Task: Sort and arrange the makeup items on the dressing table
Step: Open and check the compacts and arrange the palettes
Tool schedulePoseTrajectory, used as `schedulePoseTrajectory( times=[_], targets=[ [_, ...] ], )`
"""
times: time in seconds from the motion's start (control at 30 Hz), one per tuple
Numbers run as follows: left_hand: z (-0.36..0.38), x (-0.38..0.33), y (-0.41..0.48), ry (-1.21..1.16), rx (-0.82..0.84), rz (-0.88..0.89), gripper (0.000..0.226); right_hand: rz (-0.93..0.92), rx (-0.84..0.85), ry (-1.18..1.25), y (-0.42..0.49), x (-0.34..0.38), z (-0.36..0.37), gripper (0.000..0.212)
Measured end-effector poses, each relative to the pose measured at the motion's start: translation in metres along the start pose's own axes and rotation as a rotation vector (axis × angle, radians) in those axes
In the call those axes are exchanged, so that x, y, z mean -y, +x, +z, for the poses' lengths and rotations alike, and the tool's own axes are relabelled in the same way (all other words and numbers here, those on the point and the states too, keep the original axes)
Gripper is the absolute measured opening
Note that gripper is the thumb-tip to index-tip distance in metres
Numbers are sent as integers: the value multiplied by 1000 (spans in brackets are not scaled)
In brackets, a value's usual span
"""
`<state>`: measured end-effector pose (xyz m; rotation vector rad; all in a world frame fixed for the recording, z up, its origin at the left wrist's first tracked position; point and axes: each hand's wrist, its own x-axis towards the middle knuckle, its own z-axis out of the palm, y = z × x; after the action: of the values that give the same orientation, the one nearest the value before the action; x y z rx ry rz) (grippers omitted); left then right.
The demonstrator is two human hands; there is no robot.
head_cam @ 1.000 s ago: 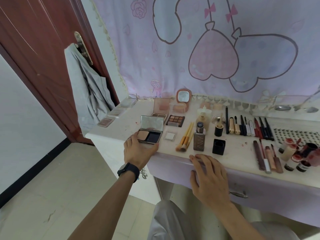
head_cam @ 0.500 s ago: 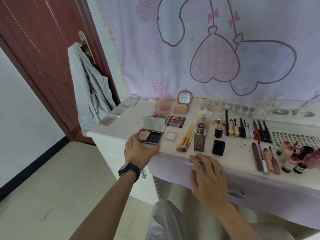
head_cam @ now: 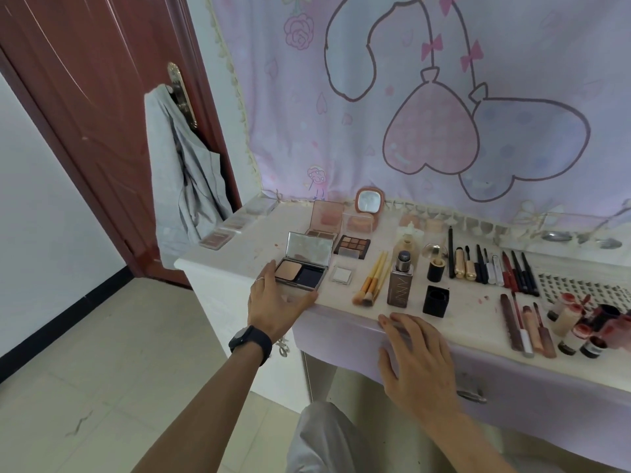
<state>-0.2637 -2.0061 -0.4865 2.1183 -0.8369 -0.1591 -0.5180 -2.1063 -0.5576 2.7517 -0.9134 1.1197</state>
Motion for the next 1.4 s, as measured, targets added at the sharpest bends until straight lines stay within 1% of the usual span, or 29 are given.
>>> schedulePoseTrajectory(
  times=[0.1, 0.17, 0.23, 0.33, 0.43, 0.57, 0.63, 0.7, 0.8, 0.87, 0.9, 0.97, 1.0, 1.1, 1.23, 1.33, 1.4],
  targets=[
    [-11, 18, 0, -71, -29, 9, 99, -38, -20, 47, 6, 9, -11, 41],
    [-21, 32, 4, -40, -53, 14, 87, -92, -18, 95, 19, 24, -16, 36],
    [-32, 45, 8, 0, -71, 11, 73, -125, 21, 161, 38, 47, -19, 34],
    [-51, 63, 17, 30, -91, -36, 63, -168, 83, 255, 72, 87, -12, 33],
    [-70, 79, 29, 70, -85, -67, 60, -200, 153, 304, 107, 125, 5, 31],
    [-96, 98, 55, 142, -84, -95, 59, -224, 242, 292, 149, 170, 40, 30],
    [-109, 106, 76, 165, -92, -102, 60, -250, 310, 286, 168, 192, 61, 35],
    [-121, 112, 97, 196, -90, -102, 59, -273, 415, 273, 183, 210, 86, 43],
    [-132, 120, 125, 230, -65, -112, 60, -317, 522, 187, 199, 226, 116, 53],
    [-136, 124, 141, 251, -29, -114, 61, -312, 581, 141, 205, 230, 131, 57],
    [-137, 126, 148, 272, -6, -114, 62, -303, 587, 128, 205, 230, 138, 57],
    [-135, 129, 161, 324, 39, -118, 63, -313, 491, 88, 202, 230, 146, 57],
    [-133, 130, 167, 348, 55, -121, 63, -321, 473, 65, 199, 229, 145, 56],
    [-125, 126, 181, 423, 76, -119, 58, -355, 424, 87, 192, 228, 149, 55],
    [-117, 114, 192, 444, 7, -131, 53, -364, 426, 55, 194, 226, 159, 56],
    [-120, 106, 188, 519, -18, -97, 46, -394, 415, 15, 194, 225, 152, 55],
    [-127, 105, 181, 437, -17, -103, 42, -369, 441, 29, 195, 228, 145, 53]
  ],
)
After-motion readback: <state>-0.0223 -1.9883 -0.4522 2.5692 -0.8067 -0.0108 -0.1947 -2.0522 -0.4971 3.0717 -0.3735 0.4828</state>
